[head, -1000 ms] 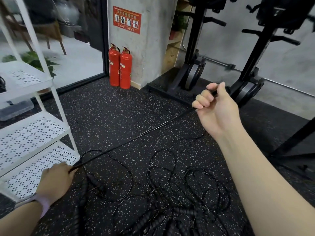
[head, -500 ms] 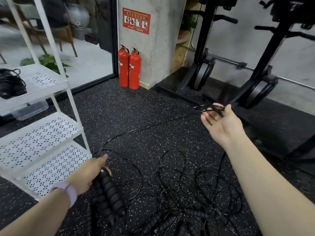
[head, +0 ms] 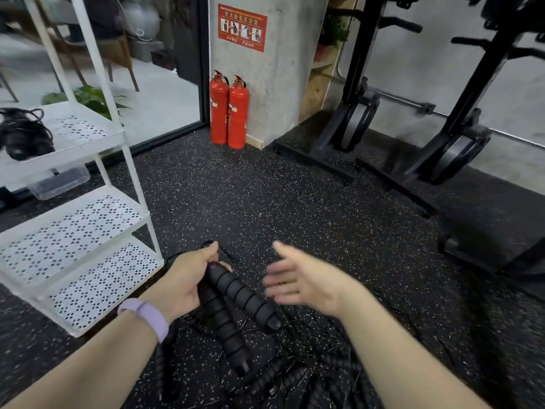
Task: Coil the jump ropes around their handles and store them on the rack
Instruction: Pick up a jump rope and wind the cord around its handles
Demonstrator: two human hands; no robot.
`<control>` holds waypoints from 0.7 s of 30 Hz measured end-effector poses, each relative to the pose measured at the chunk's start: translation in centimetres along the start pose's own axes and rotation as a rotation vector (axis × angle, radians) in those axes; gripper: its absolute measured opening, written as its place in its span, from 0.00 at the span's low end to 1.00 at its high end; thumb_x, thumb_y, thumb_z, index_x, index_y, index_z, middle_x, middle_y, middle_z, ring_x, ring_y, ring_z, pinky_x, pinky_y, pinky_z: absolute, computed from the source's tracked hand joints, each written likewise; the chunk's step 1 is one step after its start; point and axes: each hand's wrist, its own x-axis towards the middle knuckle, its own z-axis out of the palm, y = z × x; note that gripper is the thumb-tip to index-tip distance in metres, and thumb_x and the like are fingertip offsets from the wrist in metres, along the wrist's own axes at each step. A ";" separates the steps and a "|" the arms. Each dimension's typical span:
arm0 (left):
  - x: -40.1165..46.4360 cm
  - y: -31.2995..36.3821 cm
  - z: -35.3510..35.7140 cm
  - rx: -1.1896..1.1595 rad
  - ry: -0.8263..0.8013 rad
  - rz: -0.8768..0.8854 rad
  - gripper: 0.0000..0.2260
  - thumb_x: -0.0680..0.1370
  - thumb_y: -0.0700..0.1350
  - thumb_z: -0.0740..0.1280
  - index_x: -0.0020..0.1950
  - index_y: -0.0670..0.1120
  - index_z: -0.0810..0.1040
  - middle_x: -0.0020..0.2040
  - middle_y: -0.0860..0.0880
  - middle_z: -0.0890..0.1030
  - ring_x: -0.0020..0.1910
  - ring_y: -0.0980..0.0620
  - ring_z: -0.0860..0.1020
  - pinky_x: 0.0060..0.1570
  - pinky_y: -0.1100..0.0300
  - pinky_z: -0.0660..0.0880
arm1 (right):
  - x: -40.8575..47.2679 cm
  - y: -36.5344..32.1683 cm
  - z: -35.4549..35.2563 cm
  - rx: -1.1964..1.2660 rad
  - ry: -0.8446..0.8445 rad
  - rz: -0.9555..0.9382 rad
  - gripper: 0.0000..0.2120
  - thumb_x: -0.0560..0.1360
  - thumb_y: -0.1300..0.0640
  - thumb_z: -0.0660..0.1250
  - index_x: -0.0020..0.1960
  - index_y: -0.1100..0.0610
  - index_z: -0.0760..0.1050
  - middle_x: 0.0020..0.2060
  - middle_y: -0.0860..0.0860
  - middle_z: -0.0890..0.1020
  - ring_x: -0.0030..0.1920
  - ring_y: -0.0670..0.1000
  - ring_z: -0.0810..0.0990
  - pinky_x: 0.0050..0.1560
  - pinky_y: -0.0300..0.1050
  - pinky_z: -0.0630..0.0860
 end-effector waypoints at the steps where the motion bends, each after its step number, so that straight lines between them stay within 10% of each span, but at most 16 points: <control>1: 0.0 -0.2 0.5 0.003 -0.014 0.008 0.12 0.83 0.52 0.66 0.46 0.45 0.73 0.30 0.45 0.80 0.26 0.49 0.79 0.33 0.56 0.78 | 0.0 0.6 1.8 -0.040 -0.117 0.034 0.37 0.73 0.28 0.66 0.68 0.56 0.76 0.63 0.58 0.83 0.58 0.55 0.83 0.55 0.46 0.80; 6: -0.9 -0.9 2.3 -0.025 -0.086 -0.006 0.16 0.84 0.53 0.64 0.41 0.45 0.68 0.30 0.43 0.79 0.27 0.44 0.80 0.31 0.54 0.80 | -0.5 3.0 6.6 0.091 -0.418 0.189 0.21 0.77 0.40 0.69 0.60 0.55 0.76 0.51 0.57 0.84 0.48 0.54 0.85 0.54 0.49 0.81; 15: -2.5 -0.8 3.3 0.109 -0.164 -0.044 0.20 0.76 0.62 0.70 0.40 0.46 0.76 0.37 0.46 0.79 0.35 0.47 0.78 0.40 0.53 0.78 | -2.9 5.9 6.3 0.289 -0.258 -0.008 0.17 0.70 0.63 0.68 0.59 0.62 0.73 0.38 0.55 0.79 0.33 0.52 0.75 0.35 0.46 0.77; 21: -3.5 -1.6 2.0 1.075 0.294 0.688 0.27 0.83 0.64 0.52 0.37 0.46 0.75 0.32 0.48 0.79 0.33 0.45 0.79 0.36 0.50 0.74 | -3.7 7.1 4.7 0.560 -0.400 -0.100 0.17 0.71 0.66 0.67 0.59 0.64 0.72 0.38 0.56 0.73 0.31 0.51 0.72 0.33 0.44 0.72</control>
